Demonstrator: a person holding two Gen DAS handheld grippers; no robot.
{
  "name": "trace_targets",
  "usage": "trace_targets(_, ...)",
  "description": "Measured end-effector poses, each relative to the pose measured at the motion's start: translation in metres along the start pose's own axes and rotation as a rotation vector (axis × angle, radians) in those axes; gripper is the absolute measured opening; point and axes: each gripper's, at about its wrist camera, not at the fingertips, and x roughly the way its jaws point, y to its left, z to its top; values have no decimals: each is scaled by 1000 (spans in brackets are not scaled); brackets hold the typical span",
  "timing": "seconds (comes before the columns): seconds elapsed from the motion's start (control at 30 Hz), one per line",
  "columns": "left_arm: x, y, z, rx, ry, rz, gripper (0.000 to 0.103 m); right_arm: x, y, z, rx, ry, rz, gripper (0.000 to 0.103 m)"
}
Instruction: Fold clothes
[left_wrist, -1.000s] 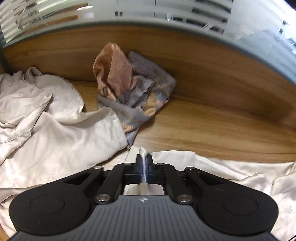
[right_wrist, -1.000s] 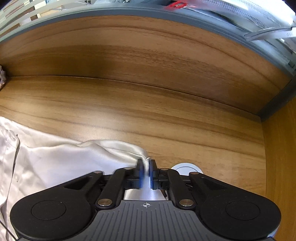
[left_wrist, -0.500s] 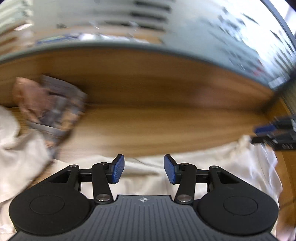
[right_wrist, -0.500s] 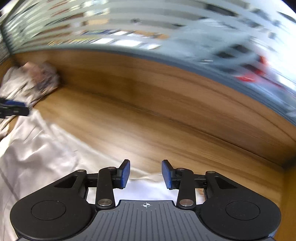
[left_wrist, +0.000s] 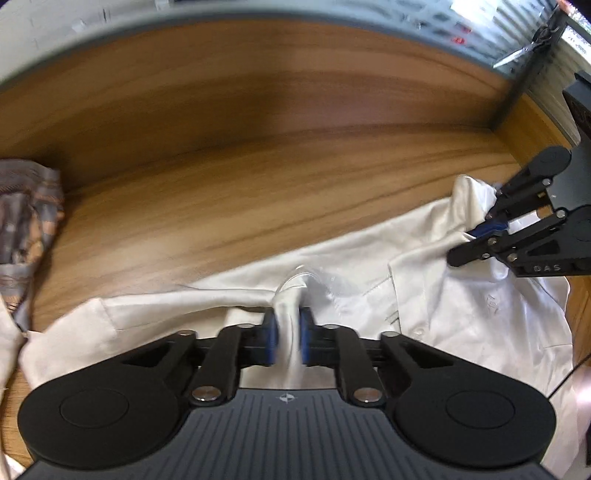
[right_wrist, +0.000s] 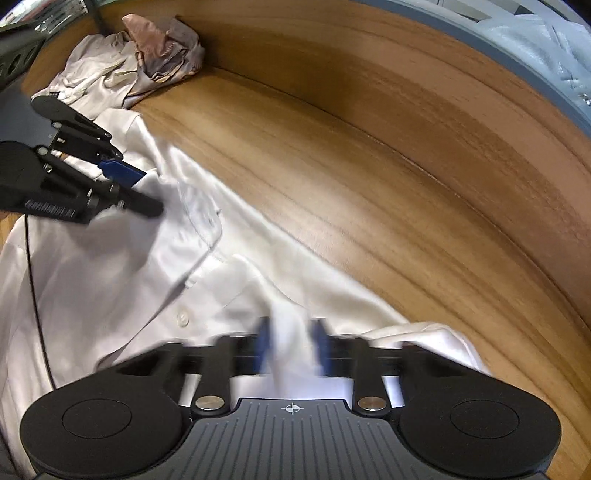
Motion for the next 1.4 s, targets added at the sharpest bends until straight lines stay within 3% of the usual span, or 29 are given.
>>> trace_targets(0.17, -35, -3, -13, 22, -61, -13, 7, -35, 5, -22, 39, -80, -5, 7)
trace_targets(0.4, -75, -19, -51, 94, -100, -65, 7, -73, 42, -52, 13, -163, 2, 7)
trace_targets(0.7, -79, -39, -108, 159, 24, -113, 11, -75, 74, -95, -20, -90, 43, 12)
trace_targets(0.83, -89, -40, -112, 160, 13, -128, 16, -76, 84, -105, -54, -50, 58, 16)
trace_targets(0.93, -100, -36, -107, 143, -34, -120, 23, -91, 81, -104, -50, -84, 50, 20)
trace_targets(1.07, -104, -36, -95, 109, -78, -95, 24, -103, 74, -92, -13, -144, 15, 25)
trace_targets(1.4, -67, -51, -75, 112, -49, -33, 32, -64, 73, -59, 56, -134, -41, 26)
